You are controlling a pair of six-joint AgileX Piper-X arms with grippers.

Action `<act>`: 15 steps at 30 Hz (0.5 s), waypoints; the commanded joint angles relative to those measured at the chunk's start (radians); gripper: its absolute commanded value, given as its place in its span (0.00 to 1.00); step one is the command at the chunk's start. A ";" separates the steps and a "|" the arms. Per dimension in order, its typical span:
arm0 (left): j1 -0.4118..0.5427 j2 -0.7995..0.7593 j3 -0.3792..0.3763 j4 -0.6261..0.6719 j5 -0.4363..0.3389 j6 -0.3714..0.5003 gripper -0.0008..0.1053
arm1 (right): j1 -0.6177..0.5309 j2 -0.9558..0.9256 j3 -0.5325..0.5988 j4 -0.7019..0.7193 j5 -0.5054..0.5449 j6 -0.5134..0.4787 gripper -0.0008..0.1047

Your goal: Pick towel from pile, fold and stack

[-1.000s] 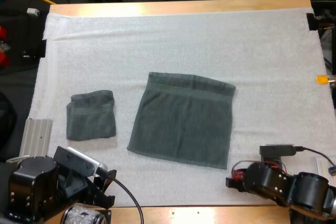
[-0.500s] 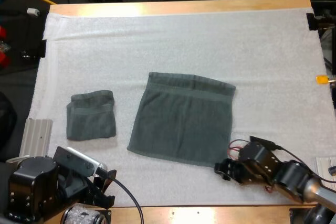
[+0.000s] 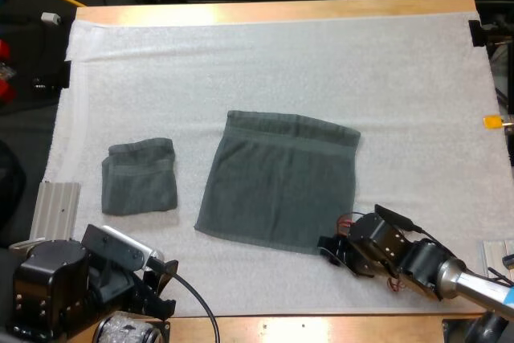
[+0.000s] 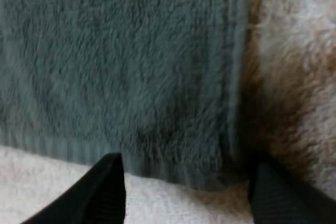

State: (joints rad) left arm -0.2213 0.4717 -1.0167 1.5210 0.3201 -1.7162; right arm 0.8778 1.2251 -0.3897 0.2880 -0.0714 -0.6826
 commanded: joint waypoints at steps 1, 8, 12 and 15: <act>-0.005 -0.007 -0.001 0.015 -0.001 -0.006 0.48 | -0.005 0.004 0.000 -0.002 0.026 0.010 0.51; -0.005 -0.007 -0.001 0.015 -0.001 -0.006 0.48 | -0.005 0.004 0.000 0.000 0.050 0.022 0.26; -0.005 -0.007 -0.001 0.013 -0.001 -0.003 0.48 | -0.005 0.004 0.000 0.000 0.053 0.022 0.17; -0.005 -0.007 0.005 -0.001 -0.001 -0.003 0.48 | 0.006 0.004 0.000 0.002 0.051 0.022 0.02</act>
State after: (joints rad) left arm -0.2213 0.4717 -1.0130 1.5171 0.3201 -1.7162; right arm 0.8842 1.2251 -0.3897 0.2872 -0.0251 -0.6586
